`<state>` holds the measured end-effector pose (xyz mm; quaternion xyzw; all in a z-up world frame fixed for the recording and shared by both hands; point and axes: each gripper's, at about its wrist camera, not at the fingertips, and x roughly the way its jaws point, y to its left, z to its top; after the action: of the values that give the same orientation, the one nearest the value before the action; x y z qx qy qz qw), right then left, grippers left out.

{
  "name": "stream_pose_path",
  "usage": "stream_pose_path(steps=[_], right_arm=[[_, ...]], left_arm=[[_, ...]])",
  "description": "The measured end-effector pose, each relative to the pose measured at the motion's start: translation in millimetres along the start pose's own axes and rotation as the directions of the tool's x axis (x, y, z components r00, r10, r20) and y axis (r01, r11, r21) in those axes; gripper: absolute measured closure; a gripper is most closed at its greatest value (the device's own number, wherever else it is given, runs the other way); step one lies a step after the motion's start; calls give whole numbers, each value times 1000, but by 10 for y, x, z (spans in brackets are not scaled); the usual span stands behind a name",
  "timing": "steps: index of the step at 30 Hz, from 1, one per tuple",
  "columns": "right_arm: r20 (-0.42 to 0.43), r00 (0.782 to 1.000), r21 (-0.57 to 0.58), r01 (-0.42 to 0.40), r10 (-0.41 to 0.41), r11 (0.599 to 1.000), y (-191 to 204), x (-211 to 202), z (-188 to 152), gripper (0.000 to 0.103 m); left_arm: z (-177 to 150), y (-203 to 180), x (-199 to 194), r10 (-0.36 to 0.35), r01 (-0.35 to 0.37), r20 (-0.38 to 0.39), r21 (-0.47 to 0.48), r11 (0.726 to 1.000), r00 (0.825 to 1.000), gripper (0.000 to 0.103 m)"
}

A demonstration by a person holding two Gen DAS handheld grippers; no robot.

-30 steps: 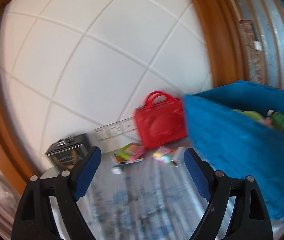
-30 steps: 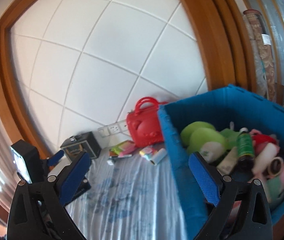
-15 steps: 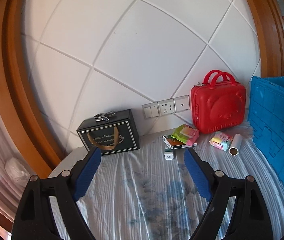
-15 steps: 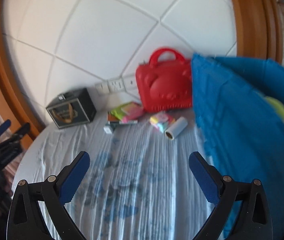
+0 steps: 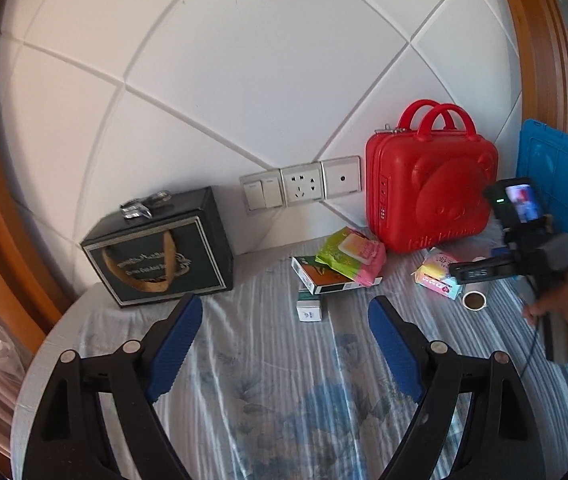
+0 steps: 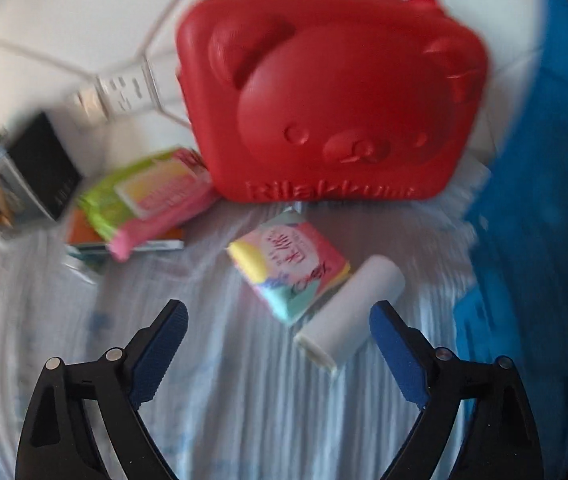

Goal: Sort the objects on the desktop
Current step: 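Move both tools back toward the tissue packs and lint roller on the bed, then grasp the green wipes pack with the left tool while the right tool grasps the Kotex pack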

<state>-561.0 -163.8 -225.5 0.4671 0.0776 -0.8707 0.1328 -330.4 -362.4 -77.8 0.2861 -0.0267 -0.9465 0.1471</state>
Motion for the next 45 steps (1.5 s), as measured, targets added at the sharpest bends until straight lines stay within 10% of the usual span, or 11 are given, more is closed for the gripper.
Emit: stream_pose_path(steps=[12,22,31,34,39,42,45], right_arm=[[-146,988,-270,5,-46,963,-32,1040,266,3],[-105,994,-169,6,-25,986,-92,1072,213,4],[-143,990,-126,-7,-11,992,-167,1026,137,3],[-151,989,-107,-18,1,994,-211,1012,128,3],[-140,990,-82,-11,0,997,-278,952,115,3],[-103,995,-65,7,-14,998,-328,862,106,28],[-91,996,-39,6,-10,999,-395,765,91,32]], left_arm=[[2,-146,1165,-103,116,-125,99,988,987,18],[466,-437,2319,-238,270,-198,154,951,951,18],[693,-707,3286,-329,409,-351,185,893,877,18],[578,-846,3438,-334,451,-418,219,865,845,32],[512,-870,3239,-381,469,-353,207,859,854,70],[407,-830,3011,-446,518,-332,169,839,831,92],[215,-863,2798,-451,523,-325,180,833,831,93]])
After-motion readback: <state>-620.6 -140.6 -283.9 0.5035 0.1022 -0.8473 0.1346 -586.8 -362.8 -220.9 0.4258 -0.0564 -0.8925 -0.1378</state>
